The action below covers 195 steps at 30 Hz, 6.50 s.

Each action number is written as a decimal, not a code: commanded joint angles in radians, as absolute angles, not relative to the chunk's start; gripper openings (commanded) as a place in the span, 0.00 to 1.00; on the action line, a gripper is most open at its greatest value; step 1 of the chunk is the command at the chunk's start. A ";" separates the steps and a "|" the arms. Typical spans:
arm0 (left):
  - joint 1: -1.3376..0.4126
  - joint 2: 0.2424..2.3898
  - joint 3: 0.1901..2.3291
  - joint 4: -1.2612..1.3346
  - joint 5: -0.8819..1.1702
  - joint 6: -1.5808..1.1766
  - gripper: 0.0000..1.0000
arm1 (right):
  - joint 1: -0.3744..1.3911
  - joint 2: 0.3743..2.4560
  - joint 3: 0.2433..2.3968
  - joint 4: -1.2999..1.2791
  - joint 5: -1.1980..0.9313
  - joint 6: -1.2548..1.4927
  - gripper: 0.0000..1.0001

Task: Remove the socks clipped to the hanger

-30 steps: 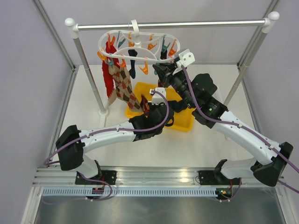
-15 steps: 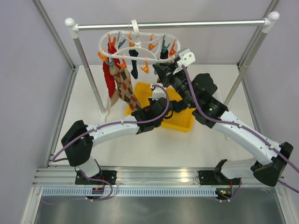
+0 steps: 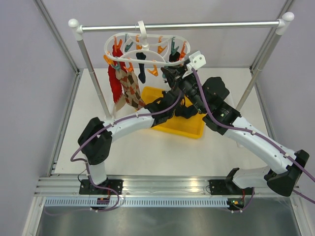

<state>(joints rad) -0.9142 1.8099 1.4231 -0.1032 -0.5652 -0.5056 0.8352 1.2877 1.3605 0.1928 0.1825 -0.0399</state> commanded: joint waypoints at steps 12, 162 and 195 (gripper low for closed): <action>-0.911 1.731 1.309 0.029 -0.333 -0.433 0.66 | 0.841 1.292 1.407 0.172 0.193 -0.045 0.07; -1.040 1.583 1.200 -0.305 -0.957 -0.635 0.02 | 1.028 1.545 1.605 0.212 0.367 -0.143 0.74; -1.045 1.528 1.144 -0.304 -0.937 -0.637 0.02 | 0.989 1.575 1.654 0.213 0.224 -0.167 0.46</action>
